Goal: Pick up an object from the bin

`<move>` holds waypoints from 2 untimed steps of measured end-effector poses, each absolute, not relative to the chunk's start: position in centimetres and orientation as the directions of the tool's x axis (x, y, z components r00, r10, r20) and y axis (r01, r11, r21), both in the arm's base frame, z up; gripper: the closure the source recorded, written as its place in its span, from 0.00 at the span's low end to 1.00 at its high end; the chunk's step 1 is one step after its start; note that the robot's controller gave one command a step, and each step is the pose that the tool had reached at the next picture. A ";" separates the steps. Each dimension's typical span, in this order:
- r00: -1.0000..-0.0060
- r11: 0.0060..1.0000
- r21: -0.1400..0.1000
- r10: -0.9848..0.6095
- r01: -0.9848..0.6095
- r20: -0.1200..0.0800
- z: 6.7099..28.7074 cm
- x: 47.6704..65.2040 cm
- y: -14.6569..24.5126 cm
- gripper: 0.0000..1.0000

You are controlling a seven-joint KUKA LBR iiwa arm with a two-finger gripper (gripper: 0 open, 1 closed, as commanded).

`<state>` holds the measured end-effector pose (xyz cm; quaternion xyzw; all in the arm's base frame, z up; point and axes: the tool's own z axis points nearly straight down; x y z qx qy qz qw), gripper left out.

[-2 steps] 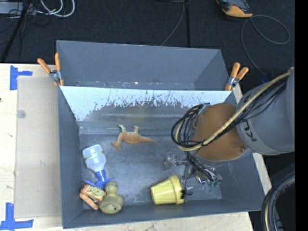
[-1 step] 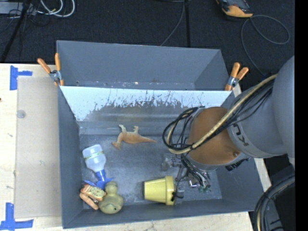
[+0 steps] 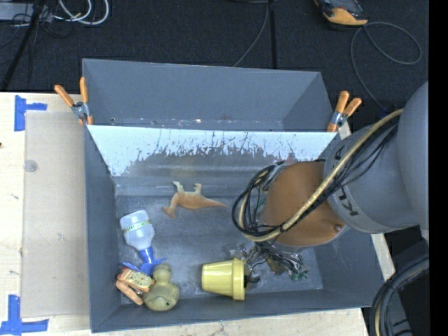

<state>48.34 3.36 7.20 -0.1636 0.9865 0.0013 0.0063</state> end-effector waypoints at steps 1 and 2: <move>-0.946 0.946 0.000 -0.324 -0.324 -0.013 7.2 48.3 3.4 1.00; -0.944 0.944 0.004 -0.330 -0.330 0.002 11.0 48.2 3.6 1.00</move>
Offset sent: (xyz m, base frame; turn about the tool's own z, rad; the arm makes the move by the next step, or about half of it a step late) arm 0.0081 0.0085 0.1223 -0.0195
